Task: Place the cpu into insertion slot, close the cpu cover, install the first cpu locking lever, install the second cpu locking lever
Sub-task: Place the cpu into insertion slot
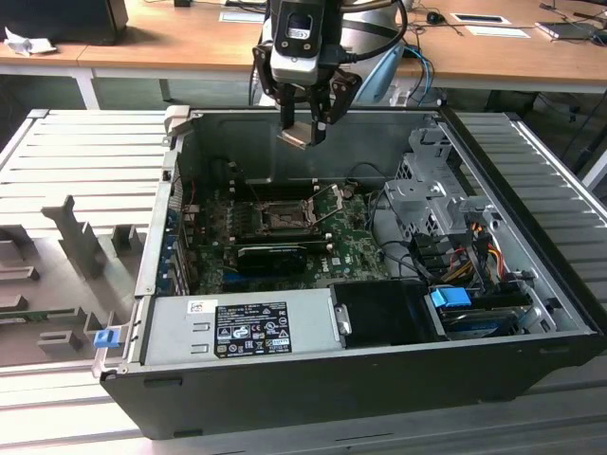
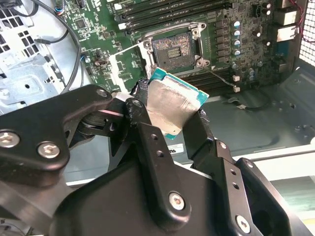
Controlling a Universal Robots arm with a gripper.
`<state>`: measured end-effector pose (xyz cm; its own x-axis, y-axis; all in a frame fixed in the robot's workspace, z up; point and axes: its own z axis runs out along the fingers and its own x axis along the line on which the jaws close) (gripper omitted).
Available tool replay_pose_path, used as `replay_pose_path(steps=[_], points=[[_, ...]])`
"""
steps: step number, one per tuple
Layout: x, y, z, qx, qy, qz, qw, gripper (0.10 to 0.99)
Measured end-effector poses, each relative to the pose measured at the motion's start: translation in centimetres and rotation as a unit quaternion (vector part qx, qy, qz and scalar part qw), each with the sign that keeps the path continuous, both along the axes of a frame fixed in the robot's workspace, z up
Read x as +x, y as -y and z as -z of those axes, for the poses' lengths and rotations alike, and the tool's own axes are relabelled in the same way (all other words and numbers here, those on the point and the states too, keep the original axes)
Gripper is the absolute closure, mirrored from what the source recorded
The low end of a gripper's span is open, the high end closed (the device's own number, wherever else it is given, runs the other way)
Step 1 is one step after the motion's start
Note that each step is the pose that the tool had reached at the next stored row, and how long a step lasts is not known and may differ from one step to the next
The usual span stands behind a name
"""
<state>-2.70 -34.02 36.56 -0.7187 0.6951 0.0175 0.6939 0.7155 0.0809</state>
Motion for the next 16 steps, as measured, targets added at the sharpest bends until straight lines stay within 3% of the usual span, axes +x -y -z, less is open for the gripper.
replay_pose_path(steps=[16], points=[[0.00, 0.00, 0.03, 0.0000, 0.0000, 0.029, 0.9996, 0.557]])
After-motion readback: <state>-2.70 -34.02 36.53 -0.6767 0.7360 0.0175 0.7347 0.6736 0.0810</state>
